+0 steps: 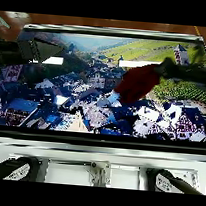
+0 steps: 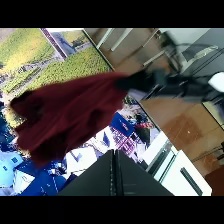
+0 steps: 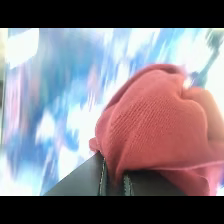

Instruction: Fold the shirts.

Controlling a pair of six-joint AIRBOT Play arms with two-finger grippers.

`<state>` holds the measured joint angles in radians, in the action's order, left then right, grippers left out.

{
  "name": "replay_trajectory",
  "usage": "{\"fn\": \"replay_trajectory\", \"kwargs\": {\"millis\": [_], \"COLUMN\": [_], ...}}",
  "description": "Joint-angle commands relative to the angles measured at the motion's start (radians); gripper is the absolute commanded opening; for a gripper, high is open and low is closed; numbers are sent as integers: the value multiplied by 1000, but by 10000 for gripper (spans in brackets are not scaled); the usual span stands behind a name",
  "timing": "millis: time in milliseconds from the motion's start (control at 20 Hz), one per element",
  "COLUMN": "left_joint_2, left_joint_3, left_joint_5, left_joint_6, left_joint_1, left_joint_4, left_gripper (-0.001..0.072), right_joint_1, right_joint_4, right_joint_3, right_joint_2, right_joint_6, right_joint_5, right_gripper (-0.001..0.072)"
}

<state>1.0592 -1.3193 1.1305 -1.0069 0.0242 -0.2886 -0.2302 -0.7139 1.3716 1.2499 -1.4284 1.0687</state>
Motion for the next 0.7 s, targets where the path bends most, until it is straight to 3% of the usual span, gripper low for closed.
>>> {"fn": "replay_trajectory", "kwargs": {"millis": [0,200,500,650], "left_joint_2": [1,1,1,1], "left_joint_3": [-1,-1,-1,0], "left_joint_5": [1,1,18,34], "left_joint_6": [0,0,0,0], "left_joint_1": [-1,-1,-1,-1], "left_joint_4": [0,0,0,-1], "left_gripper": [39,39,39,39], "right_joint_1": [-234,-426,-466,-464], "right_joint_4": [-85,-101,-181,-49], "right_joint_3": [192,207,207,207], "right_joint_2": [-31,-21,88,135], "right_joint_6": [-109,-93,-58,-31], "right_joint_5": [100,164,159,146], "right_gripper": [74,74,74,74]}}
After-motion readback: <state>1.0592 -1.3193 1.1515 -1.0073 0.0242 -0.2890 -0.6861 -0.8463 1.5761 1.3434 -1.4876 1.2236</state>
